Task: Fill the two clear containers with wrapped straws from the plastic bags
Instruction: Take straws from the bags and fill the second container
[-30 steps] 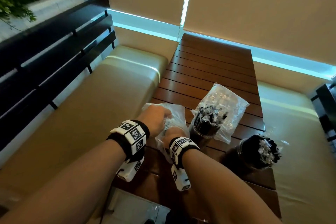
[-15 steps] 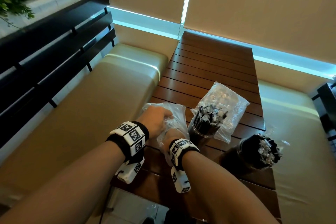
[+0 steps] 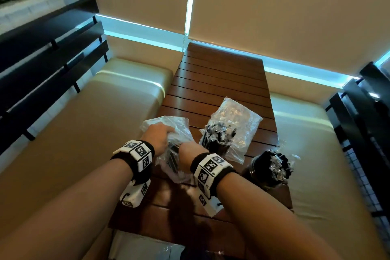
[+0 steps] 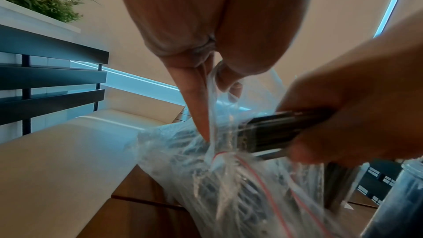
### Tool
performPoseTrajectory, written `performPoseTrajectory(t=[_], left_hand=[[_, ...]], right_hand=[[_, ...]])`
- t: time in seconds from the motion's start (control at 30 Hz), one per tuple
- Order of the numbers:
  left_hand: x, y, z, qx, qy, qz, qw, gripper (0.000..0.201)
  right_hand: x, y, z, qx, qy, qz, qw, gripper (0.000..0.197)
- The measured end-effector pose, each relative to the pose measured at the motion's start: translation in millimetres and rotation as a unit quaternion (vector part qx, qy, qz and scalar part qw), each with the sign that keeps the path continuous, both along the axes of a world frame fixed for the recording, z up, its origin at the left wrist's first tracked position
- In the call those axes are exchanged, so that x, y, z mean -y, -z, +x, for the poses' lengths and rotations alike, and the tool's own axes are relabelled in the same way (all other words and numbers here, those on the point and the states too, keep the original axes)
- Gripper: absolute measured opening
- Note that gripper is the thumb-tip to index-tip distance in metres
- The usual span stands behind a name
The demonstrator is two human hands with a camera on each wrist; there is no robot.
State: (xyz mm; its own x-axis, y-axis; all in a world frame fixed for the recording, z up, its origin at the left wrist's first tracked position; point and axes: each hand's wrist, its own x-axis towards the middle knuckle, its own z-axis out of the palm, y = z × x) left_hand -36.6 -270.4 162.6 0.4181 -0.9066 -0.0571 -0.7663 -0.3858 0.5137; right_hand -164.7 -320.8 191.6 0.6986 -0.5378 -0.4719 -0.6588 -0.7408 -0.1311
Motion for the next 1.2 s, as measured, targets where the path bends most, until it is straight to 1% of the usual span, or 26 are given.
performPoseTrajectory(t=[0.07,0.17,0.27,0.33,0.37,0.43,0.53,0.57,0.6,0.63,0.67,0.7,0.73,0.77,0.8,0.83,0.87,0.9,0.93,0.97,1.0,1.03,1.07,1.1,1.17,1.2], left_hand=[[6.9,4.1,2.6,-0.006,-0.008,0.017,1.000,0.039],[15.0,9.9,11.4,-0.021,-0.027,0.007,0.999,0.035],[21.3,10.3,21.3,0.000,-0.048,0.014,0.999,0.035],[24.7,13.9,24.8,0.039,-0.050,0.052,0.997,0.035],[25.8,18.5,26.3,0.072,-0.042,0.074,0.994,0.031],[23.7,22.6,19.3,0.103,-0.008,0.103,0.989,0.029],[19.7,13.8,-8.7,0.125,0.062,0.181,0.973,0.031],[18.9,9.5,-17.7,0.111,0.072,0.191,0.973,0.035],[17.9,3.1,-25.1,0.097,0.081,0.198,0.972,0.043],[17.0,-3.7,-30.5,0.095,0.090,0.187,0.974,0.056],[15.1,-12.3,-33.4,0.084,0.091,0.163,0.979,0.072],[11.2,-25.5,-35.7,0.054,0.077,0.118,0.989,0.083],[7.5,-41.8,-37.5,-0.014,0.053,0.059,0.997,0.088],[5.0,-57.4,-37.7,-0.111,0.033,-0.006,0.993,0.083],[2.7,-74.7,-40.7,-0.227,0.030,-0.072,0.971,0.069],[1.7,-90.1,-43.8,-0.339,0.032,-0.118,0.933,0.054],[2.6,-102.9,-47.0,-0.428,0.028,-0.158,0.889,0.050],[4.5,-112.0,-49.0,-0.492,0.007,-0.185,0.851,0.057],[6.5,-120.1,-52.2,-0.541,-0.023,-0.212,0.813,0.063],[9.2,-125.0,-55.3,-0.577,-0.065,-0.243,0.777,0.059],[12.1,-128.9,-57.8,-0.603,-0.106,-0.275,0.741,0.047],[15.2,-132.7,-61.0,-0.614,-0.142,-0.300,0.716,0.035],[17.6,-135.4,-63.2,-0.604,-0.171,-0.319,0.710,0.029],[19.1,-135.9,-63.4,-0.566,-0.191,-0.329,0.731,0.028],[18.9,-133.0,-59.6,-0.466,-0.203,-0.339,0.791,0.030],[16.7,-132.9,-57.9,-0.414,-0.201,-0.342,0.819,0.031]], right_hand=[[0.7,-24.2,-17.4,-0.002,-0.020,-0.009,1.000,0.023],[6.0,-63.1,-45.6,-0.017,-0.045,-0.043,0.998,0.020],[10.6,-99.3,-77.2,-0.019,-0.047,-0.066,0.997,0.020],[13.6,-122.8,-97.9,-0.013,-0.042,-0.063,0.997,0.017],[16.9,-131.1,-105.9,0.004,-0.034,-0.063,0.997,0.011],[25.0,-142.3,-116.5,0.056,-0.016,-0.067,0.996,0.003],[40.1,-132.3,-115.3,0.141,0.025,-0.078,0.987,0.007],[43.1,-123.5,-112.7,0.171,0.039,-0.079,0.981,0.009],[44.6,-113.2,-109.6,0.203,0.052,-0.080,0.974,0.010],[44.9,-102.4,-106.5,0.236,0.068,-0.079,0.966,0.010],[42.7,-93.0,-103.7,0.269,0.086,-0.076,0.956,0.009],[40.4,-83.2,-101.1,0.301,0.103,-0.071,0.945,0.009],[36.9,-76.0,-98.3,0.331,0.113,-0.066,0.934,0.008],[32.5,-69.7,-94.5,0.352,0.116,-0.062,0.927,0.008],[27.9,-64.8,-89.7,0.365,0.110,-0.060,0.923,0.008],[22.2,-62.1,-83.9,0.375,0.101,-0.058,0.920,0.010],[16.4,-60.0,-77.4,0.384,0.091,-0.054,0.917,0.014],[10.6,-58.1,-70.9,0.394,0.084,-0.052,0.914,0.018],[4.4,-57.7,-65.2,0.407,0.078,-0.050,0.909,0.024],[-1.2,-55.8,-59.4,0.416,0.072,-0.045,0.905,0.030],[-6.6,-54.5,-54.7,0.424,0.068,-0.028,0.903,0.035],[-10.2,-54.5,-51.4,0.428,0.068,0.001,0.901,0.039],[-11.2,-54.8,-49.5,0.426,0.062,0.032,0.902,0.043],[-8.4,-54.0,-48.5,0.415,0.038,0.044,0.908,0.045],[2.8,-60.3,-52.6,0.381,-0.027,0.010,0.924,0.046],[10.0,-68.7,-55.5,0.385,-0.032,-0.011,0.922,0.045]])
